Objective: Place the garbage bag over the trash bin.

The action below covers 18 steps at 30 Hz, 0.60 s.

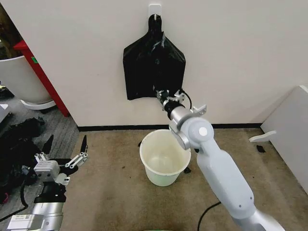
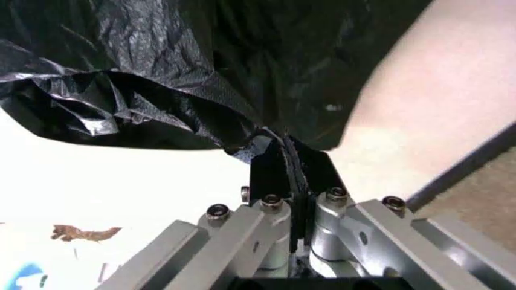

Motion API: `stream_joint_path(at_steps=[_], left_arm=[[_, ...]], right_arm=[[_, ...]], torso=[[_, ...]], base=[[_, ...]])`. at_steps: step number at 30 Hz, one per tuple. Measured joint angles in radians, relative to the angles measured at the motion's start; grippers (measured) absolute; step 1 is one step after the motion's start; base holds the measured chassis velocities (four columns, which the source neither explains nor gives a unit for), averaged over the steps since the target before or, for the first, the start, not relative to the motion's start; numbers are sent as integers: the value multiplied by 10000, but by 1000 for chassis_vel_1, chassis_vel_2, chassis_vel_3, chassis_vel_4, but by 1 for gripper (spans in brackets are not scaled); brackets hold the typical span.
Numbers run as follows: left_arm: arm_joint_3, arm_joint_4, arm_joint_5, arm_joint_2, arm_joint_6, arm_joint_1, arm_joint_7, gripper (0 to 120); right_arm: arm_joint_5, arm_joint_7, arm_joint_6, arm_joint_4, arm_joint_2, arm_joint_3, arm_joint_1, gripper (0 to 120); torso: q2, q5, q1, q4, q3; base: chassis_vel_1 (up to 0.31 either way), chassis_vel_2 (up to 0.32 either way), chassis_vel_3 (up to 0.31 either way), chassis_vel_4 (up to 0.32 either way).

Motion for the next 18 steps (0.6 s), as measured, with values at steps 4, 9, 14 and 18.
stream_joint_path(at_steps=[4,9,14,18], left_arm=[[46,1,-1,8,2,-22,64,100],[66,1,-1,16,11,-46,104,100],[73,4,0,17,15,-66,140,100],[106,4,0,89,79,-119,230,100]], right_arm=[[-170,-86,-27,233,-184,31,-618,0],[-322,-139,-49,404,-267,50,-1108,0],[-478,-179,-58,541,-281,36,-1566,0],[-669,-240,-90,653,-248,-32,-1937,0]], torso=[[0,0,0,0,0],[0,0,0,-1,0],[0,-1,0,0,0],[0,-1,0,0,0]], base=[[0,0,0,0],[0,0,0,0],[0,0,0,0],[0,0,0,0]])
